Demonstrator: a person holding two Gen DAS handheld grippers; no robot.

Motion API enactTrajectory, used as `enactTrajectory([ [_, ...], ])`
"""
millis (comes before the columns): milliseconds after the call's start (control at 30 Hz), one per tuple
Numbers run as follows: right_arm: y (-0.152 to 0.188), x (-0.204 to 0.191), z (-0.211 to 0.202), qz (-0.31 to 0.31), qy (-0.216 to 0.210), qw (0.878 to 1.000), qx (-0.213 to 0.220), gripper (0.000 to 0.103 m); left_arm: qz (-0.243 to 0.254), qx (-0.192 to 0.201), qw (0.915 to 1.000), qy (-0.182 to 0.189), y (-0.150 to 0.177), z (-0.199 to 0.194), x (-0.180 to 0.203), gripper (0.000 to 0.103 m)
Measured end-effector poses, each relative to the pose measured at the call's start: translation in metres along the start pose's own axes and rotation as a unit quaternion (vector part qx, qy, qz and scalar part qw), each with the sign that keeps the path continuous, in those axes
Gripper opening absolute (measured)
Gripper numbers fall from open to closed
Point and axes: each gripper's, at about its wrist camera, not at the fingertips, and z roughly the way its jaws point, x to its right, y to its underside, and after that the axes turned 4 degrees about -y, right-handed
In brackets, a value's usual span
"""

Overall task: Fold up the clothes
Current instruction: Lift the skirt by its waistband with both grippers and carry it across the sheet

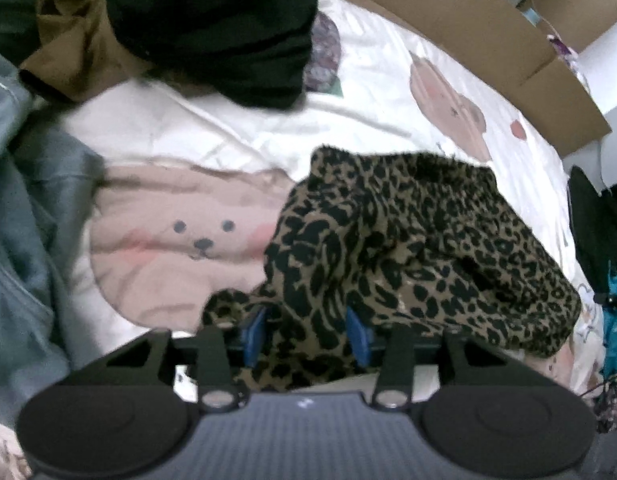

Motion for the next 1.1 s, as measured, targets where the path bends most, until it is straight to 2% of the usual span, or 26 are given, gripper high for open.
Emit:
enactTrajectory([
  [67,-0.007,-0.005,-0.004,-0.014,-0.007,1.000,0.014,0.035,0.000,0.013,0.9999,-0.003,-0.007,-0.007,-0.002,0.051],
  [100,-0.012,-0.008,-0.004,-0.021,-0.013,0.999,0.021,0.037,0.002,0.020,0.9998,-0.006,-0.010,-0.010,-0.002,0.052],
  [233,-0.033,-0.022,0.002,-0.046,-0.040,0.997,0.037,0.037,0.004,0.041,0.9991,-0.011,-0.028,-0.009,-0.005,0.055],
  [367,-0.053,-0.038,0.015,-0.069,-0.068,0.994,0.044,0.038,0.008,0.055,0.9984,-0.012,-0.043,0.003,-0.005,0.063],
  [433,-0.061,-0.049,0.022,-0.084,-0.083,0.992,0.045,0.040,0.008,0.059,0.9982,-0.010,-0.050,0.011,-0.002,0.065],
  [467,-0.065,-0.055,0.025,-0.092,-0.090,0.991,0.046,0.045,0.010,0.061,0.9981,-0.006,-0.053,0.016,-0.001,0.066],
  [633,-0.082,-0.084,0.047,-0.134,-0.117,0.983,0.038,0.053,0.024,0.053,0.9983,0.008,-0.063,0.041,0.008,0.067],
  [733,-0.090,-0.099,0.059,-0.156,-0.133,0.978,0.036,0.064,0.029,0.046,0.9984,0.014,-0.065,0.052,0.010,0.069],
  [800,-0.095,-0.108,0.068,-0.169,-0.144,0.975,0.032,0.066,0.032,0.046,0.9983,0.016,-0.067,0.058,0.011,0.073],
  [1000,-0.108,-0.129,0.090,-0.203,-0.166,0.965,0.017,0.075,0.033,0.037,0.9979,0.042,-0.073,0.075,0.009,0.075],
  [1100,-0.116,-0.138,0.101,-0.215,-0.168,0.962,0.015,0.076,0.017,0.031,0.9974,0.062,-0.074,0.084,0.006,0.075],
])
